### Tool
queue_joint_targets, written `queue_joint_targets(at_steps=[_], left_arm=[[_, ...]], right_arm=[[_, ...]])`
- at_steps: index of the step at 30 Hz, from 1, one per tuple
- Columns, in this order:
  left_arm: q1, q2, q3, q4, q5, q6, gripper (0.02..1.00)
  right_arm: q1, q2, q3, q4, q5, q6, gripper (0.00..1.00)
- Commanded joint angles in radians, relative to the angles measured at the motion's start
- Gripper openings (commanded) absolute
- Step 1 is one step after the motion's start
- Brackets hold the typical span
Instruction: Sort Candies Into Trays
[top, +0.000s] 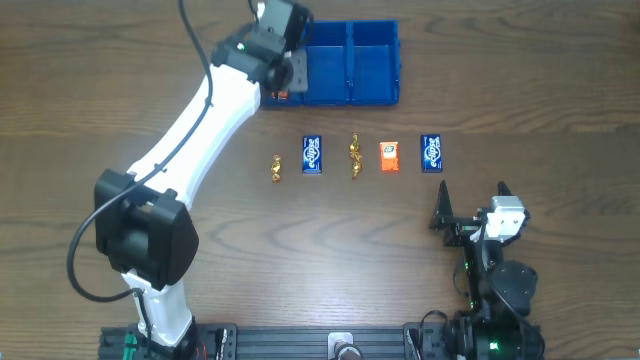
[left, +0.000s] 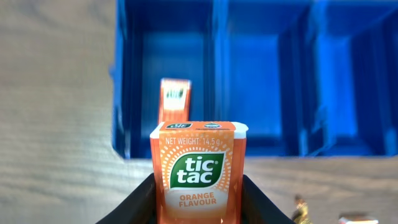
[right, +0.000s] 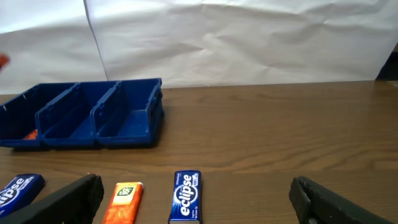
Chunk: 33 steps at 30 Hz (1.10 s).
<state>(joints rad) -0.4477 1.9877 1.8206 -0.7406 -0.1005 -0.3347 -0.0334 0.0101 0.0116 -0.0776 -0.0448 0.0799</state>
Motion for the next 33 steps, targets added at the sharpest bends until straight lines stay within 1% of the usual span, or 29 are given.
queue_joint_targets(at_steps=[1,3,5,14,21,29,30,31,32,33], left_arm=[[0.051,-0.014,0.09,-0.008,-0.037,0.044,0.224],[0.071,-0.003,0.098,0.002,-0.027,0.055,0.226],[0.089,0.032,0.116,0.022,0.002,0.07,0.229],[0.091,0.212,0.218,0.03,0.005,0.077,0.231],[0.098,0.275,0.218,0.033,0.024,0.077,0.226],[0.097,0.279,0.218,0.034,0.028,0.077,0.24],[0.095,0.279,0.218,0.034,0.028,0.077,0.259],[0.095,0.279,0.218,0.034,0.028,0.077,0.329],[0.095,0.279,0.218,0.035,0.027,0.077,0.448],[0.095,0.279,0.218,0.035,0.026,0.077,0.627]], right_arm=[[0.005,-0.006,-0.003,-0.005,0.006,0.012,0.998],[0.005,-0.006,-0.003,-0.005,0.006,0.012,0.998],[0.005,-0.006,-0.003,-0.005,0.006,0.012,0.998],[0.005,-0.006,-0.003,-0.005,0.006,0.012,0.998],[0.005,-0.006,-0.003,-0.005,0.006,0.012,0.998],[0.005,-0.006,-0.003,-0.005,0.006,0.012,0.998],[0.005,-0.006,-0.003,-0.005,0.006,0.012,0.998],[0.005,-0.006,-0.003,-0.005,0.006,0.012,0.998],[0.005,-0.006,-0.003,-0.005,0.006,0.012,0.998],[0.005,-0.006,-0.003,-0.005,0.006,0.012,0.998]])
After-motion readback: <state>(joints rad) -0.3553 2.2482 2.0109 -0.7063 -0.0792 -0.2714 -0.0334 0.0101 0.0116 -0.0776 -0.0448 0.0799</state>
